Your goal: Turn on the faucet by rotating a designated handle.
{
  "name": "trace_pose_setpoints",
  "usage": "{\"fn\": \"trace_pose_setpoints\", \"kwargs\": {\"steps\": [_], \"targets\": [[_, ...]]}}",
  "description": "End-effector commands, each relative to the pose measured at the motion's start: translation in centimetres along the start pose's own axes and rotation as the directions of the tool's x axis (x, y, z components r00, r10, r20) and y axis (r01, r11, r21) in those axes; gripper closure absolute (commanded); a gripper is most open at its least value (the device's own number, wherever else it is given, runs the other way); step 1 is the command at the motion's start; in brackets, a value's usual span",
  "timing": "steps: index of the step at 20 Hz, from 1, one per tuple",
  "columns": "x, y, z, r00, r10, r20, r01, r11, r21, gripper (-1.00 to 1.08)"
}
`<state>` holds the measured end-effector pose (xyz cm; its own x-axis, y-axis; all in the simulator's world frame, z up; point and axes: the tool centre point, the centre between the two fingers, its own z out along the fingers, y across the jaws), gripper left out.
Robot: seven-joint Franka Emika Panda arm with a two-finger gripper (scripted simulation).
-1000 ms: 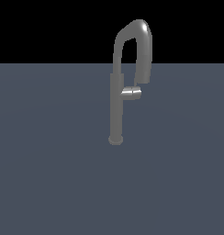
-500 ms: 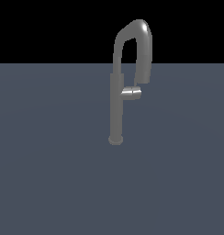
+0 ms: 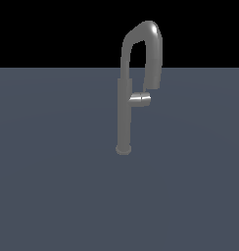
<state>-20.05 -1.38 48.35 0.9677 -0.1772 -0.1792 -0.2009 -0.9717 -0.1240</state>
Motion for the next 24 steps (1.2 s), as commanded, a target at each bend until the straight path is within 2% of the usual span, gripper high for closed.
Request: {"fn": "trace_pose_setpoints", "kwargs": {"steps": [1,7,13,19,24], "targets": [[1.3,-0.2,0.0,0.999,0.031,0.042,-0.032,0.999,0.029,1.08],[4.5,-0.4,0.3,0.984,0.101,0.147,-0.116,0.989,0.095,1.08],[7.7,-0.4,0.8,0.952,0.163,0.258,-0.207,0.966,0.154,1.08],[10.9,-0.2,1.8,0.903,0.213,0.373,-0.303,0.931,0.202,1.08],[13.6,0.1,2.8,0.848,0.245,0.47,-0.388,0.892,0.233,1.08]]}}
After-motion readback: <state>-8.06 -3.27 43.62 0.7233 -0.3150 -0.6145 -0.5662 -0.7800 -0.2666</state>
